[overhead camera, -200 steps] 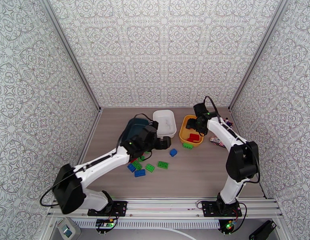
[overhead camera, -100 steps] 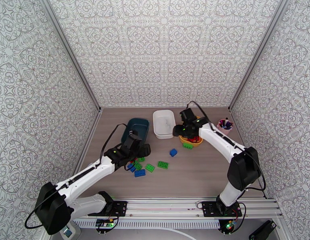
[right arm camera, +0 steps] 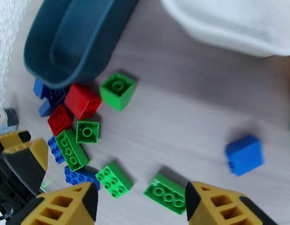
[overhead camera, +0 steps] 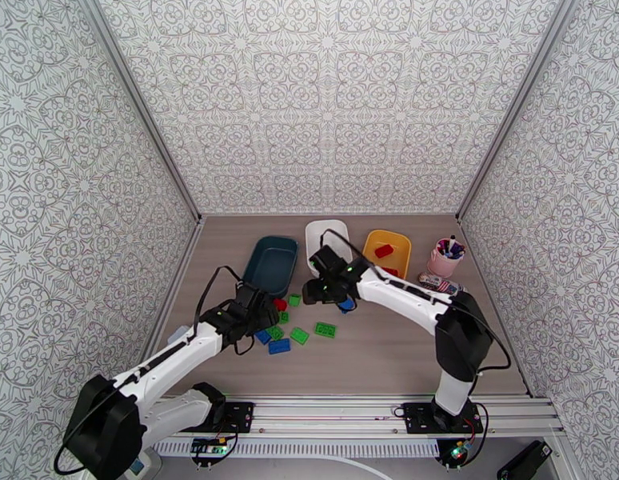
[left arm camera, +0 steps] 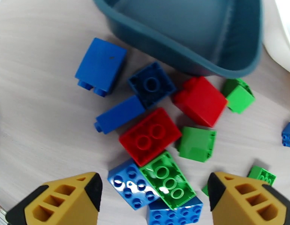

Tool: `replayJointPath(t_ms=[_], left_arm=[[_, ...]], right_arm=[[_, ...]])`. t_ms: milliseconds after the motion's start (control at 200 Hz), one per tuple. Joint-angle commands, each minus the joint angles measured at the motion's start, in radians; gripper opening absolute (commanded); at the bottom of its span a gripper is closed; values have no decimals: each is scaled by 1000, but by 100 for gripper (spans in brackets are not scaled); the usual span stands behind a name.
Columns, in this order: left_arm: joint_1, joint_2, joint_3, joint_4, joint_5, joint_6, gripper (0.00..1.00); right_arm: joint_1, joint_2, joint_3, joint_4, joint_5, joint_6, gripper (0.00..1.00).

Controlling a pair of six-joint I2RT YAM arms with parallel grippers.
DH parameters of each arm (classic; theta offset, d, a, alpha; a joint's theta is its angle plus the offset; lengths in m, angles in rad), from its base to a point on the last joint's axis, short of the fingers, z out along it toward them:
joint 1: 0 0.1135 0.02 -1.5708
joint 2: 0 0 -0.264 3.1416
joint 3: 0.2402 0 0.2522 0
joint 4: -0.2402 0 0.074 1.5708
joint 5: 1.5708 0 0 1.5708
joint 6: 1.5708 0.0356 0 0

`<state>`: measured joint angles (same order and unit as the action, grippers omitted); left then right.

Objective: Sort the legos into containers by color

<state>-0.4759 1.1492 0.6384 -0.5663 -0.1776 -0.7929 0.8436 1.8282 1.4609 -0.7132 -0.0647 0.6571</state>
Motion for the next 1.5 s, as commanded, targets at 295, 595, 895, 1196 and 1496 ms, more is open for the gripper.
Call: replayJointPath(t_ms=[295, 595, 895, 1196, 1496], left_arm=[[61, 164, -18, 156, 77, 5, 74], [84, 261, 3, 223, 98, 22, 74], [83, 345, 28, 249, 96, 38, 72], [72, 344, 22, 261, 100, 40, 55], [42, 229, 8, 194, 79, 32, 40]], right_arm=[[22, -22, -67, 46, -2, 50, 65], [22, -34, -100, 63, -4, 61, 65], [23, -36, -107, 66, 2, 62, 65], [22, -52, -122, 67, 10, 64, 64], [18, -83, -134, 65, 31, 65, 64]])
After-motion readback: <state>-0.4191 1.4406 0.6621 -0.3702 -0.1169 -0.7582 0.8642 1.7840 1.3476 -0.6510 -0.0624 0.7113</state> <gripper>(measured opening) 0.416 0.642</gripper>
